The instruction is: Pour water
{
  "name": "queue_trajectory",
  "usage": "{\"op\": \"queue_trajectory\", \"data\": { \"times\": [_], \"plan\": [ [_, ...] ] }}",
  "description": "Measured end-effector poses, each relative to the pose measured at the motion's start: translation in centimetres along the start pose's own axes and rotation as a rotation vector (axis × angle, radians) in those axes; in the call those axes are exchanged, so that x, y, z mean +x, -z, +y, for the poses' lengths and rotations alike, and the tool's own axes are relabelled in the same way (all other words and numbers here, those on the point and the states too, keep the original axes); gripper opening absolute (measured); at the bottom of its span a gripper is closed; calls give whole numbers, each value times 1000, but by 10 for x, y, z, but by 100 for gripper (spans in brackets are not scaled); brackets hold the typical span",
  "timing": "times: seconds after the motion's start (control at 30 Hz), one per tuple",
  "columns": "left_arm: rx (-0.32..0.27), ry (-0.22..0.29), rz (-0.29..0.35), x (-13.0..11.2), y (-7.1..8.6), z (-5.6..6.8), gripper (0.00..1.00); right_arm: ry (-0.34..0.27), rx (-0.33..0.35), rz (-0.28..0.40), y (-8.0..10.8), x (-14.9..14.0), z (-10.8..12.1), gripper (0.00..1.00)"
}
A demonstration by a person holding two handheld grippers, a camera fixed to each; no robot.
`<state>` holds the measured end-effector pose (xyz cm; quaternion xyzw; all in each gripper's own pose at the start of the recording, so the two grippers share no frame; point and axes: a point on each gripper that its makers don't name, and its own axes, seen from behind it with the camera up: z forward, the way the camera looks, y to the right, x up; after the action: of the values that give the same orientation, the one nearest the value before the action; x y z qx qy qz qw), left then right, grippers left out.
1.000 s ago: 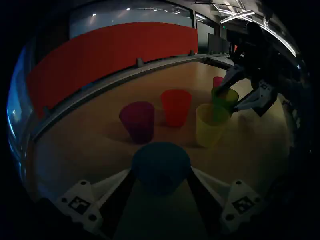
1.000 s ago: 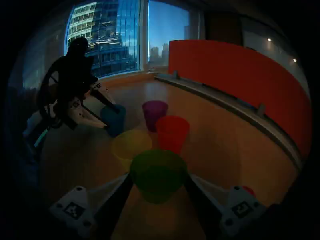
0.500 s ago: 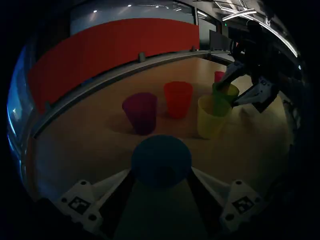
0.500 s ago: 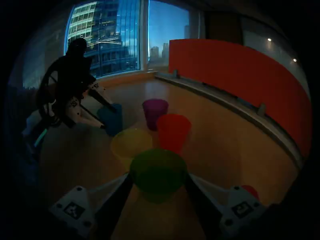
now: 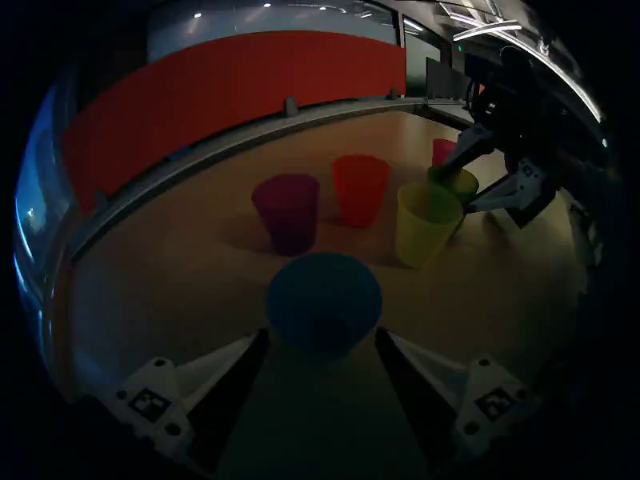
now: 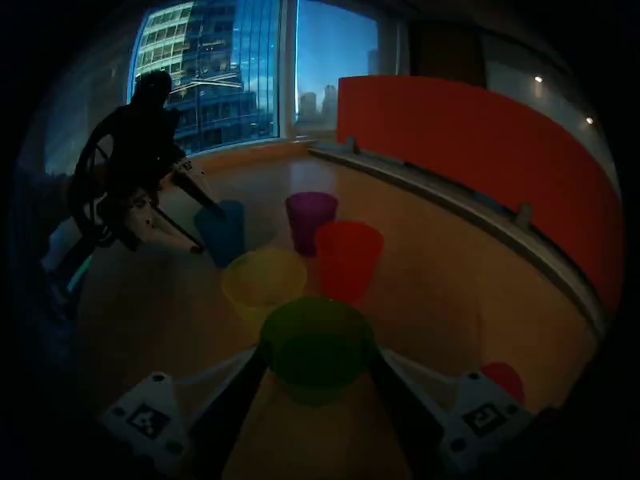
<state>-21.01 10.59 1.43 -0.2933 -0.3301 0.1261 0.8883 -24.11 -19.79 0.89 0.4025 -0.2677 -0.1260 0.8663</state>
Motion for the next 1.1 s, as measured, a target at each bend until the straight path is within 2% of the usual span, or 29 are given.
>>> {"op": "queue_trajectory", "data": {
  "times": [0.17,0.5,0.7,1.1],
  "plan": [
    [4,-1,9,-1,7,2,96,3,-9,3,2,-3,1,90],
    [1,19,21,-1,15,6,99,-10,-16,7,4,-5,-1,97],
    [6,23,27,-2,21,8,99,14,-39,-19,9,-16,0,100],
    [28,64,69,-4,38,10,99,3,-86,8,42,-21,0,100]
  ]
}}
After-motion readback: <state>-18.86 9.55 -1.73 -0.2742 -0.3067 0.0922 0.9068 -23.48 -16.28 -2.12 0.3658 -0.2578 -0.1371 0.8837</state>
